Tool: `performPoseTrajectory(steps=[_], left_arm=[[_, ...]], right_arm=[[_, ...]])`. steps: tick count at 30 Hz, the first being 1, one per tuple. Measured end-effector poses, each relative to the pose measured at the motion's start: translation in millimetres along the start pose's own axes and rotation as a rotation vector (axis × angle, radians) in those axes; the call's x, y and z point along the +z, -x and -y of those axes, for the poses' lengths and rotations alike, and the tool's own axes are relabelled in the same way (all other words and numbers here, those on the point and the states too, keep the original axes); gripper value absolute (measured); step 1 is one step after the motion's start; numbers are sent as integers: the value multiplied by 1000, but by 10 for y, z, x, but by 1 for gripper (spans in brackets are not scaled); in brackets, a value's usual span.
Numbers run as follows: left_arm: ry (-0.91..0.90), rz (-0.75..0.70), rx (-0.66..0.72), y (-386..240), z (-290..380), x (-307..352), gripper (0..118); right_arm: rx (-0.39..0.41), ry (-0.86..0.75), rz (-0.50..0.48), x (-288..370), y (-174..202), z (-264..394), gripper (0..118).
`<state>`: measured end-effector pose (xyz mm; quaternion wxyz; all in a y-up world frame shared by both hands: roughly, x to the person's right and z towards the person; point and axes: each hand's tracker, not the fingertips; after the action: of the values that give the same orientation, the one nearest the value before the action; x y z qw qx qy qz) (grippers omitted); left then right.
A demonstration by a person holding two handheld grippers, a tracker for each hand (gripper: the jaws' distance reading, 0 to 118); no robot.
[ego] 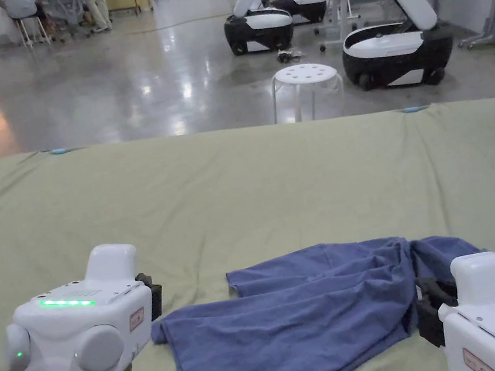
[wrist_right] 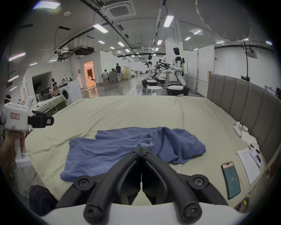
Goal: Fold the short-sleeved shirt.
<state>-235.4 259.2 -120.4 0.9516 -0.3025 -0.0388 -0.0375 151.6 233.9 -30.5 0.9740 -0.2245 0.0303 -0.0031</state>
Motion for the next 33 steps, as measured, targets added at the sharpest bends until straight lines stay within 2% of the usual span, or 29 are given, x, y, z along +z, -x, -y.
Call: performPoseTrajectory(steps=[3,4,5,6,7,8,13,18,21,22,24,25,26,30,33], left_arm=[[55,-43,17,311,41,-141,4],[78,-83,22,303,66,-215,8],[97,-78,48,358,68,-286,22],[139,-73,70,420,70,-364,50],[172,-20,99,467,80,-448,65],[185,35,131,427,130,-571,66],[240,5,133,293,184,-1277,66],[316,63,114,150,204,-1634,63],[432,63,-7,6,363,-1719,49],[379,44,-21,14,375,-1708,44],[374,59,39,85,334,-1756,39],[339,51,22,67,294,-1739,21],[327,57,12,43,262,-1722,12],[246,70,15,-40,176,-1464,10],[174,72,-20,-245,60,-1027,10]], right_arm=[[11,19,-23,-48,110,7,1],[16,24,-27,-63,128,13,1],[23,27,-26,-76,137,23,1],[30,32,-23,-102,139,29,1],[34,39,-21,-138,132,32,1],[34,46,-19,-176,121,35,1],[27,79,0,-366,34,54,1],[26,105,35,-501,-99,85,1],[9,110,47,-525,-165,83,1],[6,113,48,-534,-182,85,1],[7,119,54,-538,-207,95,1],[8,119,57,-522,-227,99,1],[8,118,58,-505,-255,101,1],[2,118,88,-492,-499,88,1],[2,133,172,-510,-823,68,1]])
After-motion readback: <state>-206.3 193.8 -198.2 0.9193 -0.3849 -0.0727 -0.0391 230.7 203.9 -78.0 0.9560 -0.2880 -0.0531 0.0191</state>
